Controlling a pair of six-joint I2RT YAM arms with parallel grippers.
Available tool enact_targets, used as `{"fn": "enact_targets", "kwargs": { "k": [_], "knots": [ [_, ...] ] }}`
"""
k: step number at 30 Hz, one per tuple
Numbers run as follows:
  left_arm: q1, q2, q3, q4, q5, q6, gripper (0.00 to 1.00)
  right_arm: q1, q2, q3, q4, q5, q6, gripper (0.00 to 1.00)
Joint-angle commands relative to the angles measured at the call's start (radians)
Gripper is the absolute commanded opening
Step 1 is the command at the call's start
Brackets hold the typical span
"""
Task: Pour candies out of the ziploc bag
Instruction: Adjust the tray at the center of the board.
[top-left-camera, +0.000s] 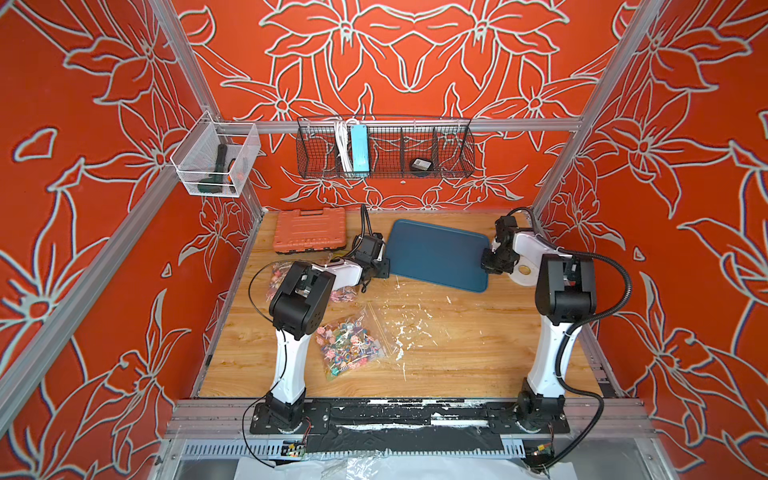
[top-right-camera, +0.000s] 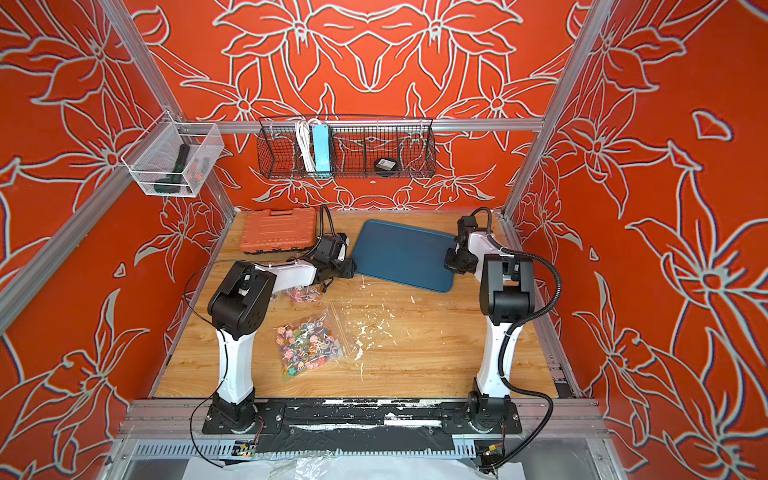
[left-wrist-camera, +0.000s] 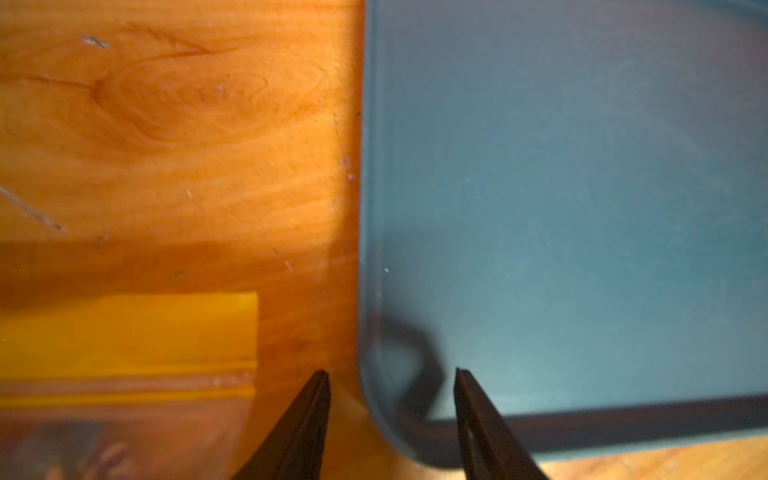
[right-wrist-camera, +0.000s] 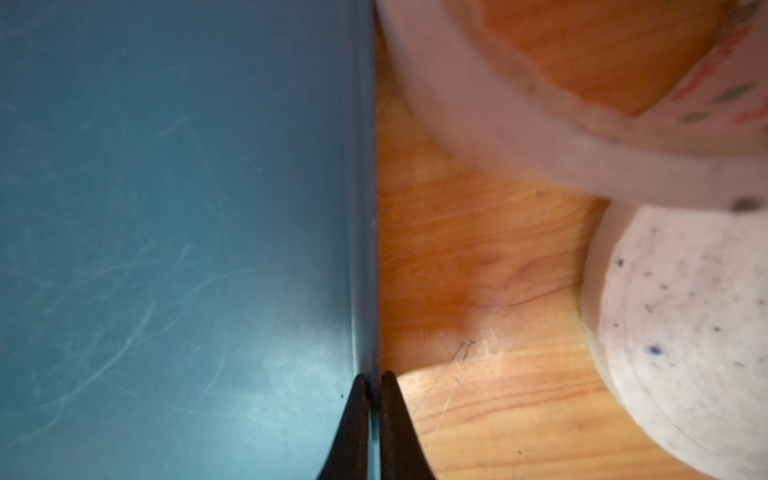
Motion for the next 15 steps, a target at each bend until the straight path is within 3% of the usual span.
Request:
{"fn": "enact_targets", "kwargs": {
  "k": [1,15],
  "knots": [
    [-0.025,-0.022,-0.070,-0.026,-0.006,-0.031,0.49,0.003,0.073,-0.012,-0.026,-0.024,-0.036,0.07],
    [-0.068,-0.161,-0.266,-0.067,-0.042,-0.084,0.49,0.045,0.170,0.169,-0.140,-0.016,-0.141,0.07]
  ]
}}
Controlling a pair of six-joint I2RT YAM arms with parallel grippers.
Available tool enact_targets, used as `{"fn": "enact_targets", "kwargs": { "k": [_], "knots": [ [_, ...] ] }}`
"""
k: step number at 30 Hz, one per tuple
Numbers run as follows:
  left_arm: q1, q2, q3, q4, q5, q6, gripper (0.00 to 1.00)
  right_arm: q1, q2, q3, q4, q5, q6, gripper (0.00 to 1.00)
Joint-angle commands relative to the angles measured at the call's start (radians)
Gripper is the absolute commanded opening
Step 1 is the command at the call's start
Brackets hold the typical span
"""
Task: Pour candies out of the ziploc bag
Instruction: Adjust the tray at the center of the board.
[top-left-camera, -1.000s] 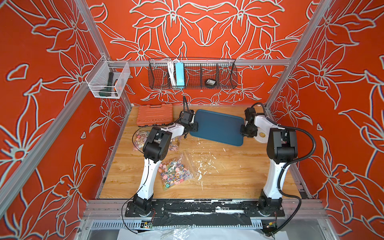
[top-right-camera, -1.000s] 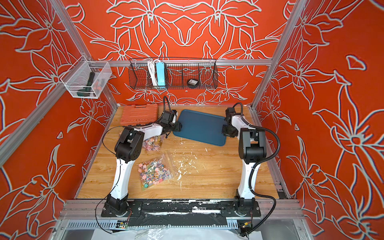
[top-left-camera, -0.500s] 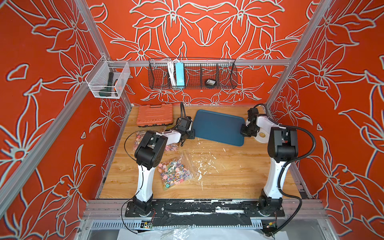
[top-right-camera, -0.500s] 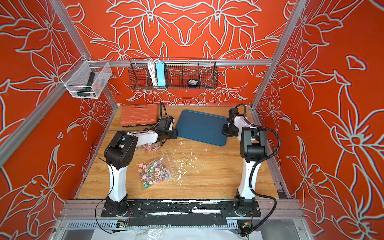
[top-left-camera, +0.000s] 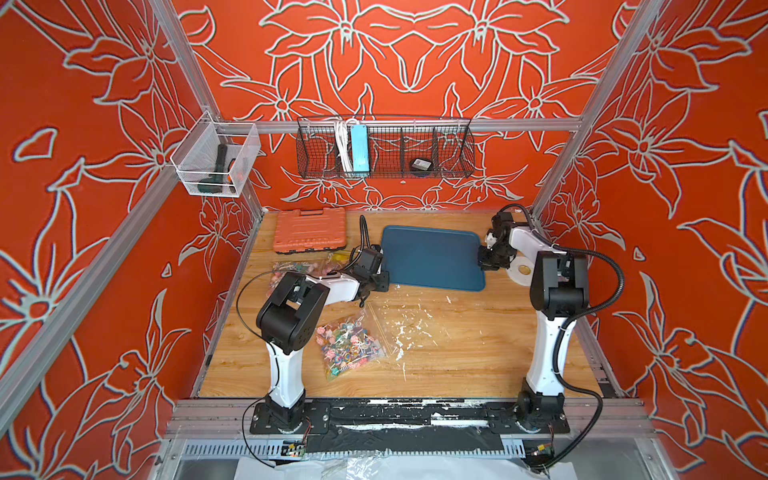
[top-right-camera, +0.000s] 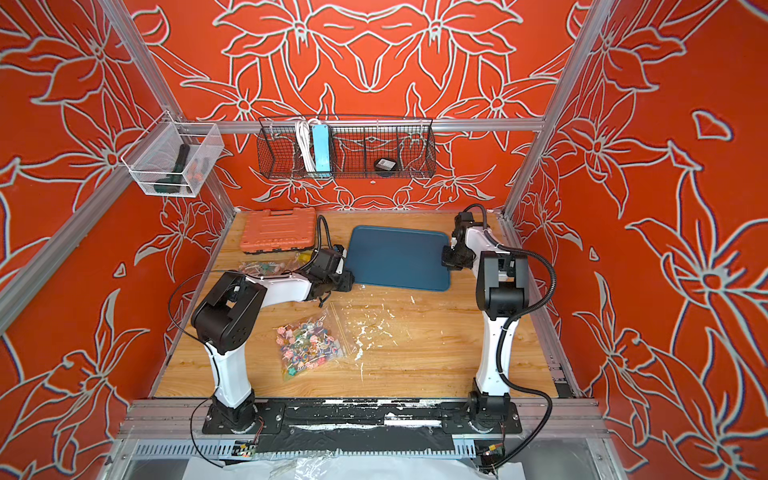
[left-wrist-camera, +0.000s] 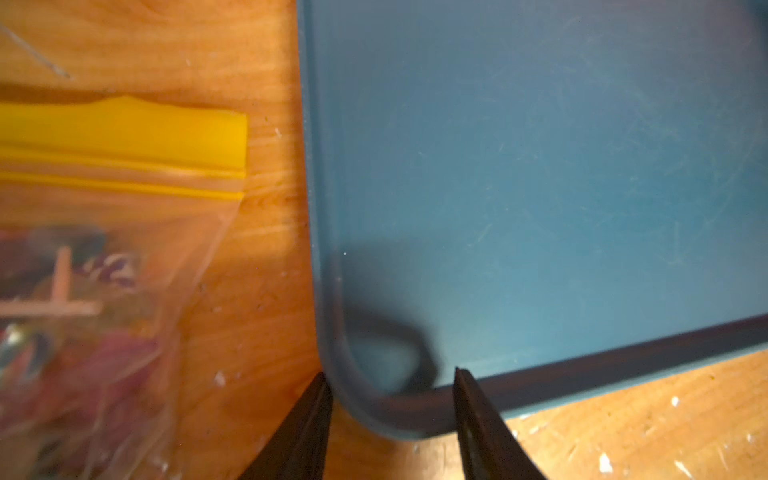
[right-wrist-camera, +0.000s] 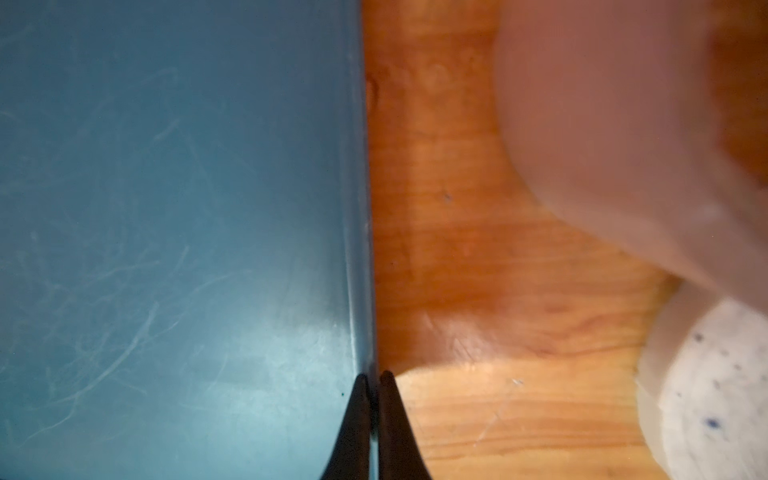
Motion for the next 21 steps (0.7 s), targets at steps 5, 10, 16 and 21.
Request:
{"fn": "enact_targets", "kwargs": {
  "k": [5,10,16,21],
  "knots": [
    [-0.030,-0.033,-0.087,-0.108,-0.008,-0.023,0.49,0.031,0.145,0.114,-0.083,0.017,-0.028,0.06],
    [-0.032,-0.027,-0.100,-0.101,-0.026,-0.024,0.49,0.041,0.192,0.181,-0.111,0.018,-0.027,0.06],
    [-0.032,0.000,-0.083,-0.102,-0.049,-0.023,0.49,0.044,0.229,0.244,-0.143,0.026,-0.024,0.06],
    [-0.032,-0.004,-0.062,-0.127,-0.074,-0.017,0.54,0.044,0.221,0.245,-0.157,0.029,-0.019,0.13]
  ]
}}
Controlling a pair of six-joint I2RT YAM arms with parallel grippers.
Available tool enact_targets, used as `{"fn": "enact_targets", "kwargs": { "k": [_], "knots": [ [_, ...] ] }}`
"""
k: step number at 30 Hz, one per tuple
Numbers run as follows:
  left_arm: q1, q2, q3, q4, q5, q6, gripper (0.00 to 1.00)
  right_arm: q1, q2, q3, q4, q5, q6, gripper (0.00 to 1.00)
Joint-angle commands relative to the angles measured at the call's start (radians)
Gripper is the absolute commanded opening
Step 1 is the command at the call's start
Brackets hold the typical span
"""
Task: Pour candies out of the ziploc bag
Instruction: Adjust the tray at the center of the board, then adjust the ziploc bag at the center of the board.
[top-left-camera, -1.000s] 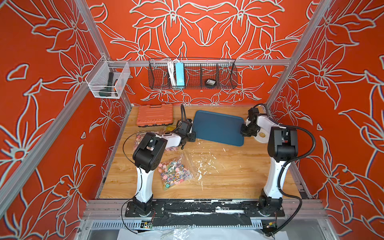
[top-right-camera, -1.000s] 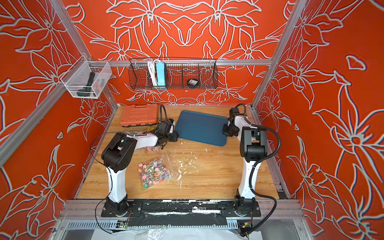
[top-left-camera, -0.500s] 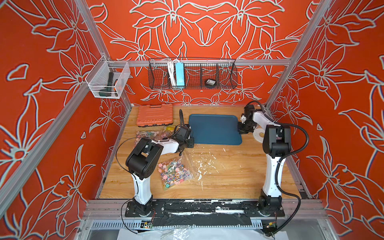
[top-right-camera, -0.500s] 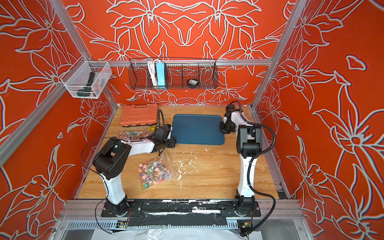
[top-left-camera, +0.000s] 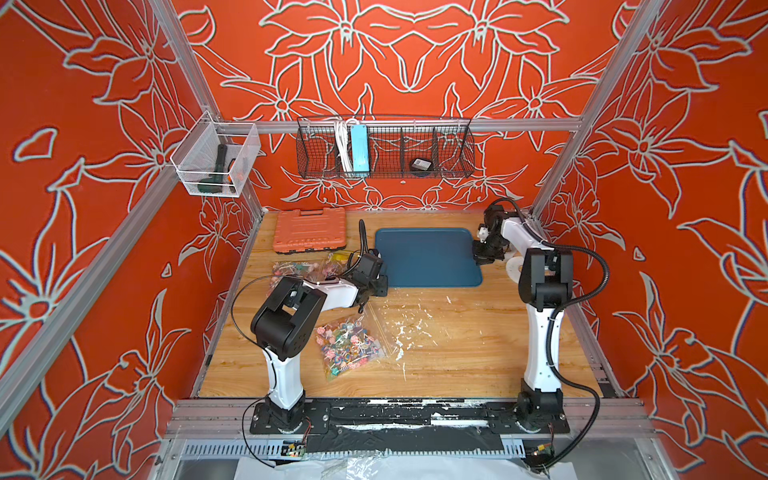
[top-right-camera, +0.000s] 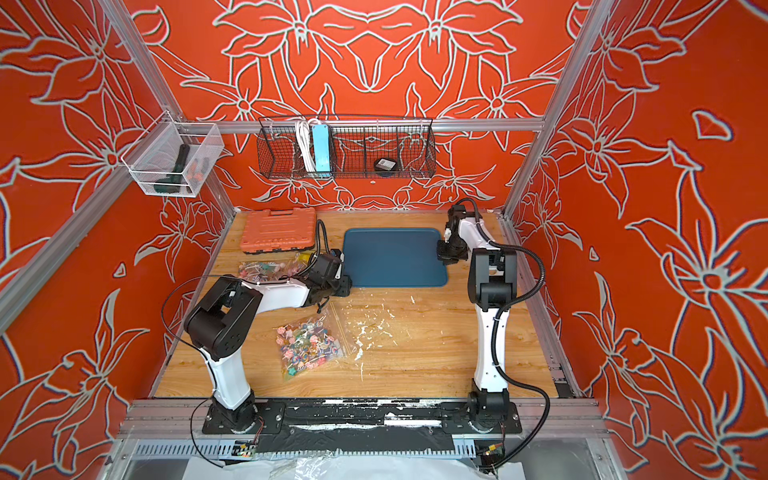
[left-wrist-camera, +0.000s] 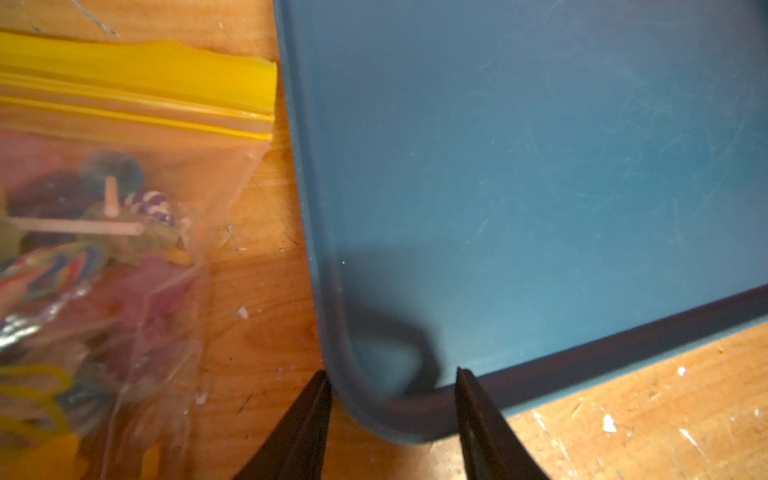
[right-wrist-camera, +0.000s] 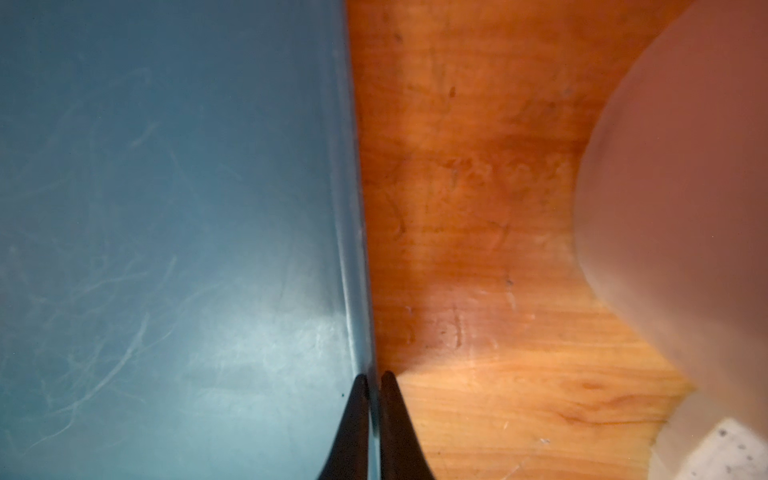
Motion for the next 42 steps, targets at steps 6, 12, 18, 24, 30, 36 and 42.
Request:
{"fn": "enact_targets", "kwargs": {
  "k": [6,12,18,24,30,36,42],
  "knots": [
    [-0.012,-0.021,0.078,-0.209,-0.053,0.030,0.65,0.018,0.006,-0.007,0.001,0.030,0.036,0.35],
    [-0.026,-0.111,0.173,-0.305,-0.074,0.031,0.68,0.020,-0.115,-0.004,-0.050,0.054,0.037,0.42],
    [-0.057,-0.294,0.135,-0.413,-0.075,-0.033,0.63,0.064,-0.426,-0.301,0.044,-0.014,0.079,0.40],
    [-0.074,-0.515,-0.059,-0.508,0.011,-0.162,0.54,0.246,-0.643,-0.562,0.076,-0.047,0.083,0.36],
    [-0.175,-0.600,-0.171,-0.546,0.021,-0.324,0.52,0.362,-0.790,-0.819,0.246,-0.090,0.190,0.33],
    [-0.307,-0.509,-0.125,-0.630,-0.083,-0.495,0.49,0.382,-0.840,-0.934,0.329,-0.077,0.224,0.30],
    [-0.346,-0.394,-0.091,-0.672,-0.149,-0.641,0.41,0.393,-0.861,-0.990,0.404,-0.112,0.262,0.27]
  ]
}}
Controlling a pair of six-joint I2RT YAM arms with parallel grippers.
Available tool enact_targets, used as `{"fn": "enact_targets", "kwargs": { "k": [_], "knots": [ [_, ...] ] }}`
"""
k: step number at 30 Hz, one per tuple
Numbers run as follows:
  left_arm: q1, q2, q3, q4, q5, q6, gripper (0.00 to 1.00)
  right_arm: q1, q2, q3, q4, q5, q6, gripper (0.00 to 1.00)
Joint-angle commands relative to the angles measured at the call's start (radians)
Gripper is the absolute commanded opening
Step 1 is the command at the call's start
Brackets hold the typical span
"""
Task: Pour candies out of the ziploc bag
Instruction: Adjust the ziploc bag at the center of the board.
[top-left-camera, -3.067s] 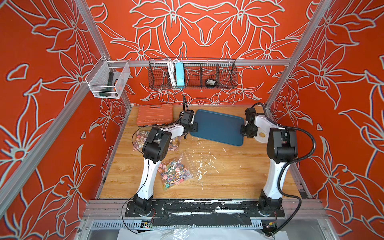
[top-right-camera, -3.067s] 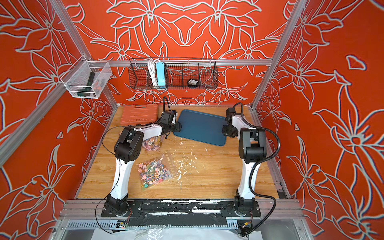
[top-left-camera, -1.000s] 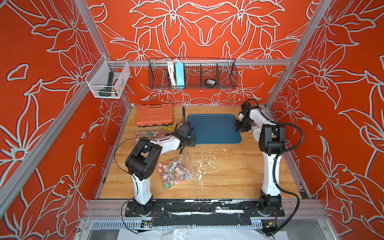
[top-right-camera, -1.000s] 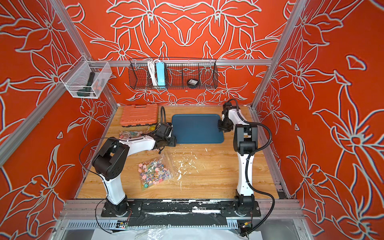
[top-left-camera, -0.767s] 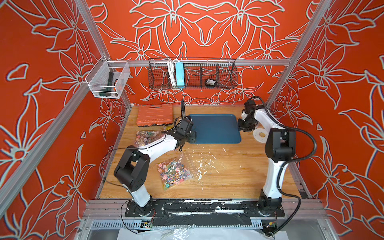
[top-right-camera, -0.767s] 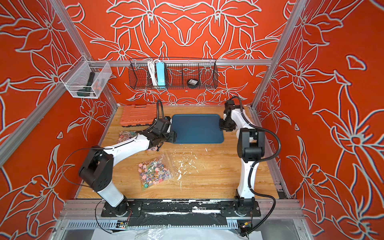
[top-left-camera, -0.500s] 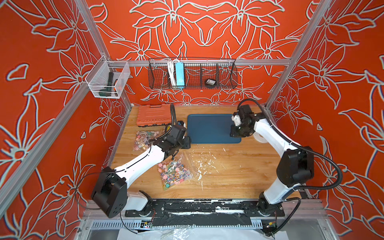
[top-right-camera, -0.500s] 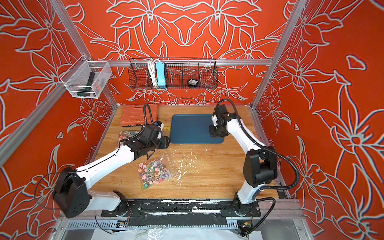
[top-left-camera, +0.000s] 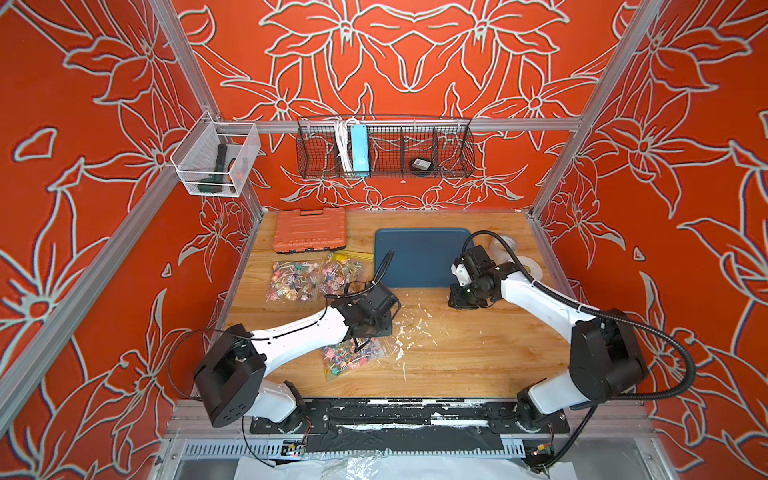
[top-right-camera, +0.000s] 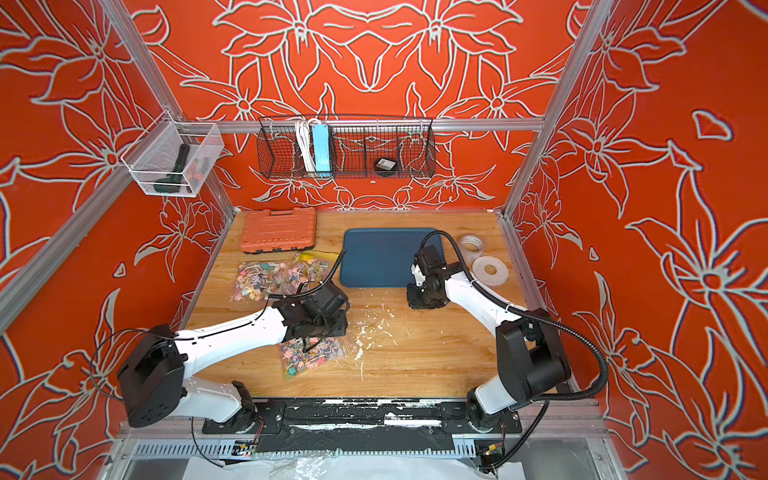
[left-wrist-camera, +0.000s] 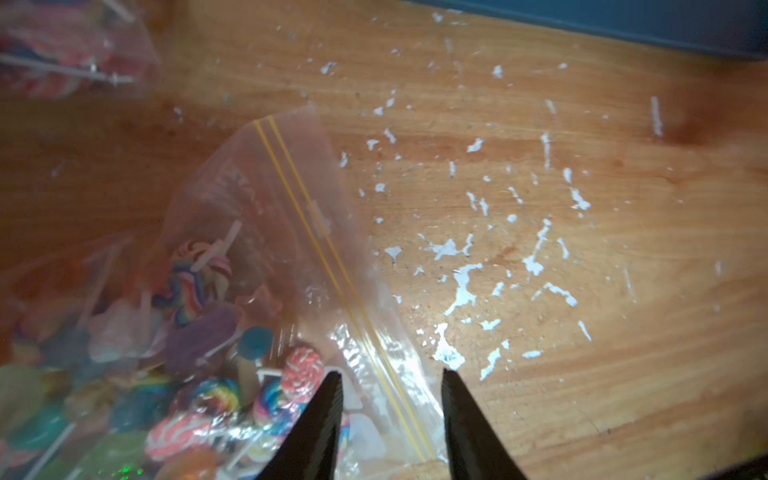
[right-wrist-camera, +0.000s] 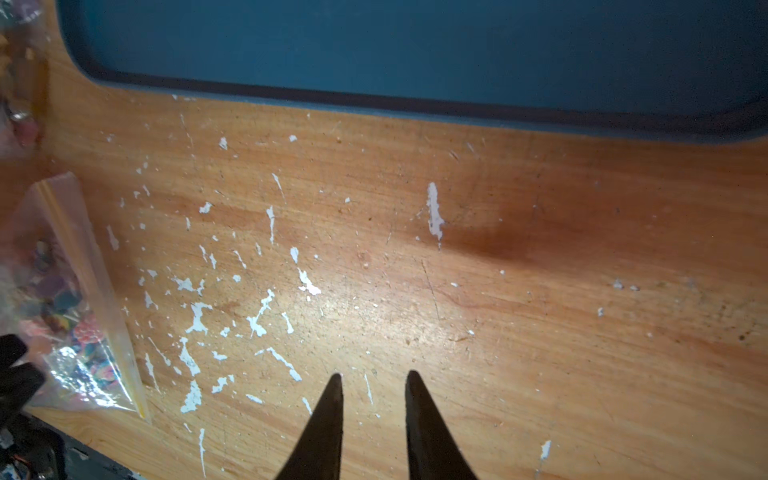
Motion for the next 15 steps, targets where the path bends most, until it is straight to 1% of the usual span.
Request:
{"fn": "enact_targets", "kwargs": {
  "k": [1,7,15],
  "knots": [
    [-0.027,0.055,0.044,-0.076,-0.088,-0.128,0.42,0.015,-0.026,-0.037,0.065,-0.030,0.041,0.27],
    [-0.050,0.160,0.124,-0.120,-0.134,-0.172,0.43,0.026,-0.036,-0.077,0.113,-0.063,0.071,0.28],
    [-0.055,0.245,0.141,-0.118,-0.136,-0.172,0.42,0.033,-0.041,-0.080,0.118,-0.083,0.075,0.27]
  ]
}}
